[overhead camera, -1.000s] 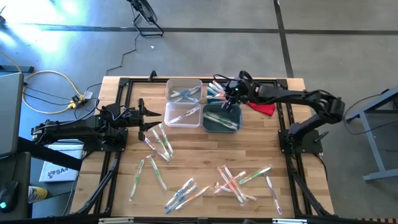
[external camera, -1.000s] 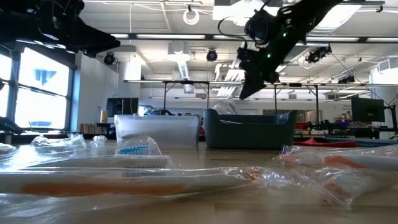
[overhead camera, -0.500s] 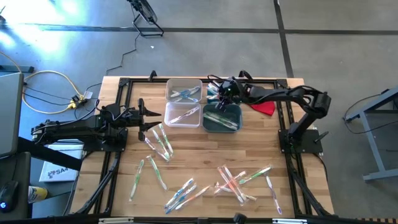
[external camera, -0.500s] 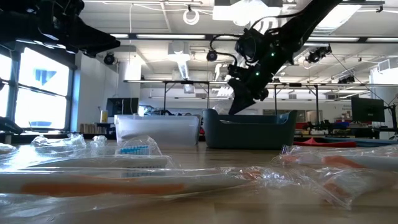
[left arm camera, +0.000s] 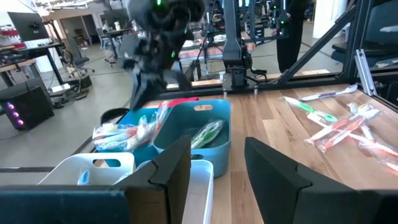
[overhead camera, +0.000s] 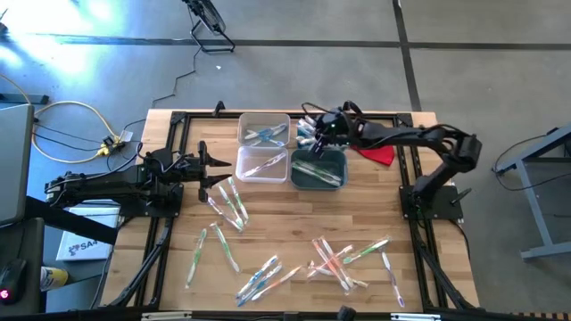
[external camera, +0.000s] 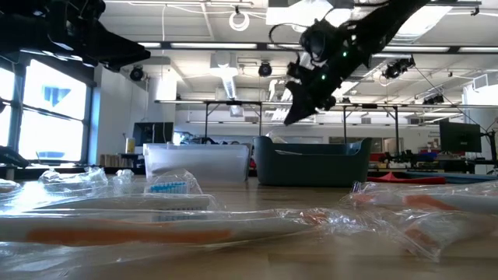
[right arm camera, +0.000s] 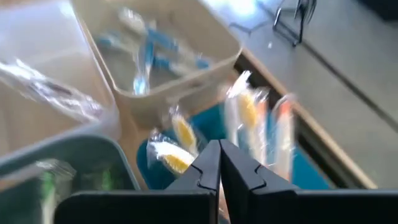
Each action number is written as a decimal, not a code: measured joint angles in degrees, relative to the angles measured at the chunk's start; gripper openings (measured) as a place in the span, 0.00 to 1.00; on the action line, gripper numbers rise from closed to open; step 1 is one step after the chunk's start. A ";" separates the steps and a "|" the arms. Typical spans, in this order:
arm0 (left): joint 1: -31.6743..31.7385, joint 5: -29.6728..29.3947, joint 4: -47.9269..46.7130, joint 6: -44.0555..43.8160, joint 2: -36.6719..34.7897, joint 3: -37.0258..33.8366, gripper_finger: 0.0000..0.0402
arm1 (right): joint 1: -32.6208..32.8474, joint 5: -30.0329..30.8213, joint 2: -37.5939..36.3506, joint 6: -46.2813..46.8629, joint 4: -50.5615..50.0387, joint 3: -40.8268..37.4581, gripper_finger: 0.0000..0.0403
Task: Pick & Place Toothbrushes
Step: Put the green toothbrush into the green bin
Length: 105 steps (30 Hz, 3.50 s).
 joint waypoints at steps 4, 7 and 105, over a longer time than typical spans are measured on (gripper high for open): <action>0.02 0.02 -0.02 0.00 0.00 0.00 0.37 | 0.69 0.87 -5.61 0.36 -1.04 0.00 0.01; 0.02 0.00 -0.02 0.00 -0.01 0.00 0.37 | 1.92 -0.39 -9.63 2.03 -2.79 0.00 0.01; 0.00 -0.02 -5.65 -14.61 -0.01 -0.02 0.37 | 21.28 4.25 -49.03 3.13 11.22 -25.25 0.01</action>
